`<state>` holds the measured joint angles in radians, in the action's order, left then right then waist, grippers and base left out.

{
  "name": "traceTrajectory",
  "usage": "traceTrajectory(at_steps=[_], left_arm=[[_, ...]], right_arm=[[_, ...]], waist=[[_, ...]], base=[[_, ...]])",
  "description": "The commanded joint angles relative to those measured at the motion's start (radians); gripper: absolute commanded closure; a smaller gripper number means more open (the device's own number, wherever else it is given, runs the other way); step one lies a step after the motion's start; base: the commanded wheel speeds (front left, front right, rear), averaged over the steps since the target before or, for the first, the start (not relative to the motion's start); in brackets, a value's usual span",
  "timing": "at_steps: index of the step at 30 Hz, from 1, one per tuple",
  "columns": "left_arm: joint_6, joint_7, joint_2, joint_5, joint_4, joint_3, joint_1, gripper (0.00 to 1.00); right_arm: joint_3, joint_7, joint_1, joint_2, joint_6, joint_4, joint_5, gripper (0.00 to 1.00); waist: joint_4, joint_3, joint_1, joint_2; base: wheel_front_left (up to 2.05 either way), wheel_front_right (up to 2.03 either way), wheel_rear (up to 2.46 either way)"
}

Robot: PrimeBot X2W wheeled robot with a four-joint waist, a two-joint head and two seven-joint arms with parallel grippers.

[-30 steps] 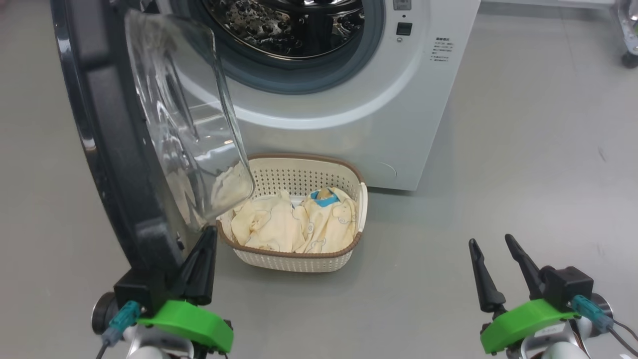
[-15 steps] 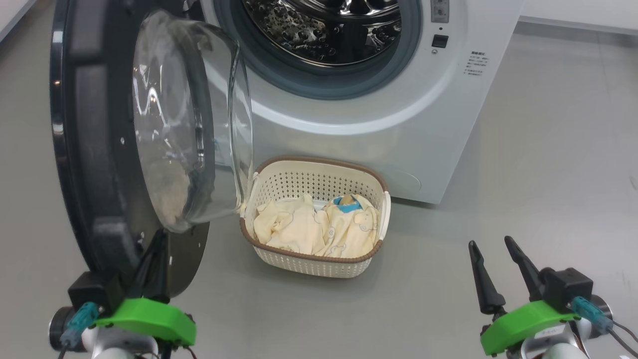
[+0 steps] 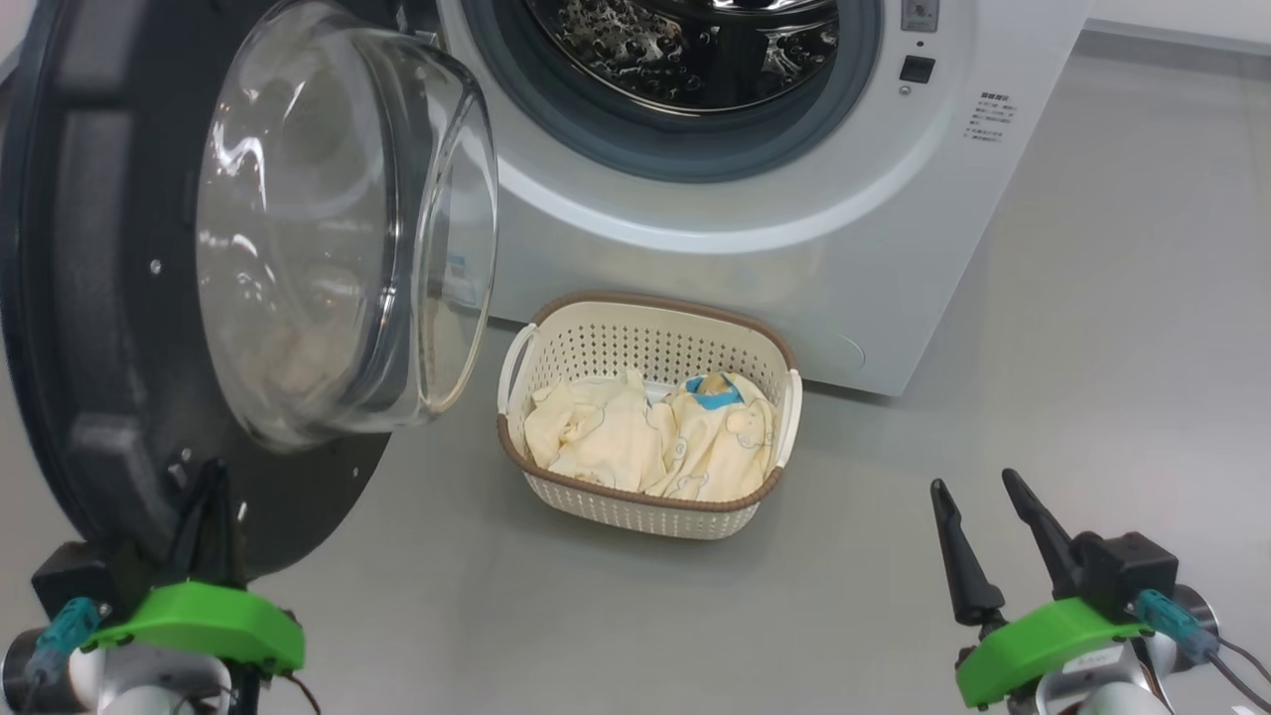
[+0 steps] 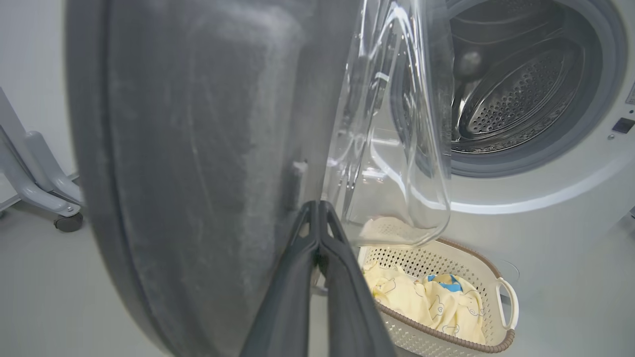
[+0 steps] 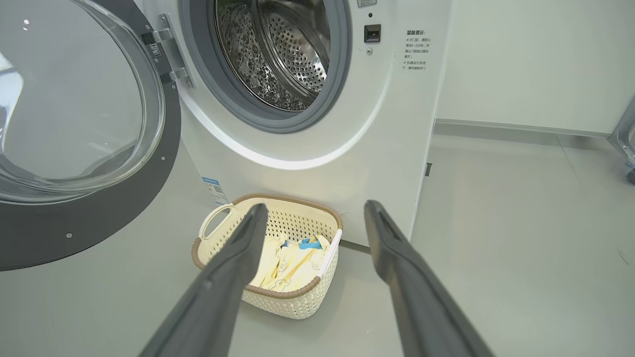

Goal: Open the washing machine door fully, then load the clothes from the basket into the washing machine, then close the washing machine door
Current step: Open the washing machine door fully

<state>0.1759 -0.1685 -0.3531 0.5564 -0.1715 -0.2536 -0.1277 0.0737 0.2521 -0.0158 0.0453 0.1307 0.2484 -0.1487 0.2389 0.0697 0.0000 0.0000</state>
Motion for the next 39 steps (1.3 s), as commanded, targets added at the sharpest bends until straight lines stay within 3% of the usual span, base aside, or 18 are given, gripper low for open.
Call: traceTrajectory(at_steps=[1, 11, 27, 39], left_arm=[[0.001, -0.011, -0.049, 0.007, 0.006, 0.069, -0.069, 1.0], [-0.007, -0.041, -0.082, 0.05, -0.114, 0.147, -0.153, 1.0], [-0.018, -0.087, -0.065, 0.077, -0.196, 0.226, -0.192, 1.0], [-0.062, -0.093, -0.073, 0.052, -0.27, 0.309, -0.258, 1.0]], right_arm=[[0.022, 0.01, 0.038, 0.005, 0.0, -0.028, 0.009, 0.0], [0.02, 0.01, 0.074, 0.007, 0.0, -0.039, 0.046, 0.0], [0.058, 0.01, 0.12, 0.005, 0.0, -0.043, 0.079, 0.0], [0.058, -0.001, 0.145, 0.005, 0.0, -0.046, 0.094, 0.0]], waist=[[0.0, 0.01, 0.0, 0.0], [-0.013, 0.073, 0.0, 0.0], [0.034, 0.121, 0.0, 0.0], [0.053, 0.162, 0.0, 0.0]], base=[[0.0, 0.0, 0.0], [0.0, 0.0, 0.0], [0.0, 0.0, 0.0], [0.0, 0.0, 0.0]])
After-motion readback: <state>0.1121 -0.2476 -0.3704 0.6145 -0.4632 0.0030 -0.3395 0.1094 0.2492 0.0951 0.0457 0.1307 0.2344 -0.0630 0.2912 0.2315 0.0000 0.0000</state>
